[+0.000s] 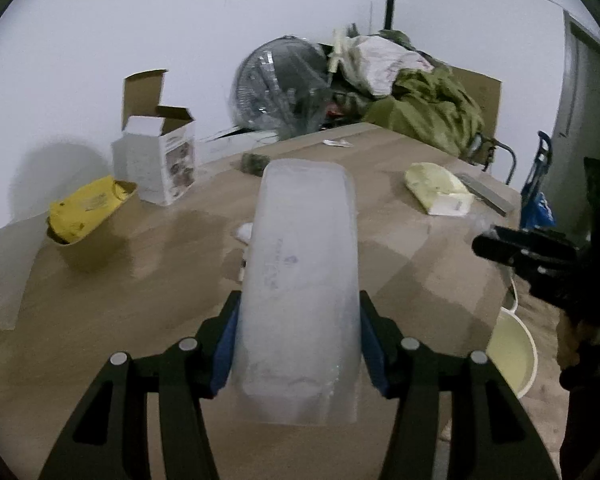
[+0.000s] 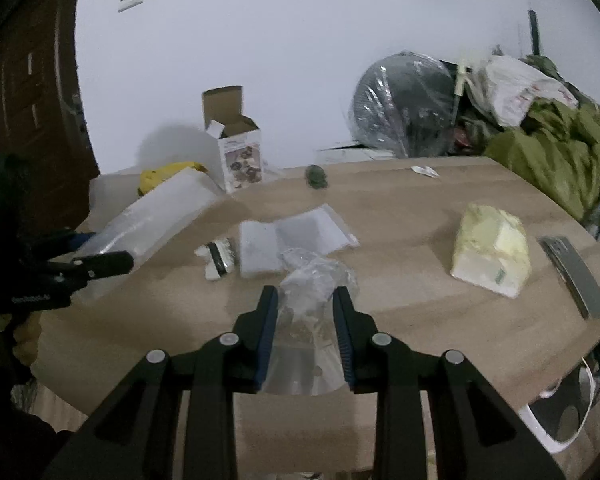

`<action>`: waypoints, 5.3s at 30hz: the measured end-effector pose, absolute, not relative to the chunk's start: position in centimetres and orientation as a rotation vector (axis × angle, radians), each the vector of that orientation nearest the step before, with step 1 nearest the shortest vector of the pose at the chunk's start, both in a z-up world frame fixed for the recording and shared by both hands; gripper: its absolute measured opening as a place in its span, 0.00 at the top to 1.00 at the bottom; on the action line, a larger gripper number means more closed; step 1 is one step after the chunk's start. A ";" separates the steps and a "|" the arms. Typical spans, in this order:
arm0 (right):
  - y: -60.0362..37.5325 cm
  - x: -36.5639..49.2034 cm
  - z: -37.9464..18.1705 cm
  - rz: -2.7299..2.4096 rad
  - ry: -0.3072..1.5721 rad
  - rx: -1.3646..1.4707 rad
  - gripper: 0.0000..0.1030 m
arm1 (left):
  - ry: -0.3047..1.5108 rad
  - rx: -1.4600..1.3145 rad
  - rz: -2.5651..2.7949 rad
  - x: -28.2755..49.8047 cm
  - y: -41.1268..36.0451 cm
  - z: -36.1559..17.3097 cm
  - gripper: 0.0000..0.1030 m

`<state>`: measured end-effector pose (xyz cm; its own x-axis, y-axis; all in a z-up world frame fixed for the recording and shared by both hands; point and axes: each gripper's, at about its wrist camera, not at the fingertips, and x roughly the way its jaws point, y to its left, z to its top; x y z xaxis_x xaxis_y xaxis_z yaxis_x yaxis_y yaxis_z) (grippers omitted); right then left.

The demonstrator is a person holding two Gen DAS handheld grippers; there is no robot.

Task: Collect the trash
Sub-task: 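Carry the clear bag and clear sleeve with both tools over the cream bucket, then open both tools over the cream bucket, dropping the plastic pieces, then move both tools back over the table toward the white paper scraps, then grasp the crumpled white wrapper with the left tool while the right tool grasps a clear strip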

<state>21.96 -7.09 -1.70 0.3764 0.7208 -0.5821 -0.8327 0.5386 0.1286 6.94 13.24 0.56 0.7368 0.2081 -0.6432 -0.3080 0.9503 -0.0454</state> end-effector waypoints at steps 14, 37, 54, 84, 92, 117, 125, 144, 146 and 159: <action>-16.1 21.0 -4.1 0.817 0.679 -0.146 0.74 | 0.694 -0.082 0.097 9.3 6.5 -0.5 0.47; -29.3 20.1 -12.1 0.538 0.822 -0.043 0.73 | 0.768 0.056 -0.225 14.2 -5.3 -4.6 0.47; -35.3 21.1 -14.1 0.380 0.835 0.043 0.48 | 0.914 0.188 -0.411 18.1 -12.7 -9.5 0.47; -33.4 20.0 -11.0 0.353 0.803 -0.007 0.48 | 0.909 0.112 -0.438 18.9 -11.0 -8.5 0.34; -29.4 20.3 -8.8 0.405 0.766 -0.054 0.48 | 0.851 0.054 -0.378 18.1 -6.9 -6.8 0.34; -11.9 22.6 -4.5 0.729 0.711 -0.233 0.48 | 0.761 -0.113 -0.014 13.9 8.7 -4.0 0.34; -6.4 23.4 -4.2 0.830 0.709 -0.271 0.48 | 0.760 -0.156 0.091 13.1 13.2 -3.9 0.34; 2.8 27.7 -4.9 0.967 0.737 -0.324 0.48 | 0.819 -0.206 0.236 15.4 20.8 -5.6 0.34; 3.5 28.1 -5.0 0.979 0.737 -0.321 0.48 | 0.833 -0.203 0.226 15.8 21.0 -5.9 0.34; 6.9 30.2 -5.9 0.993 0.792 -0.360 0.48 | 0.867 -0.230 0.178 17.2 21.6 -7.4 0.69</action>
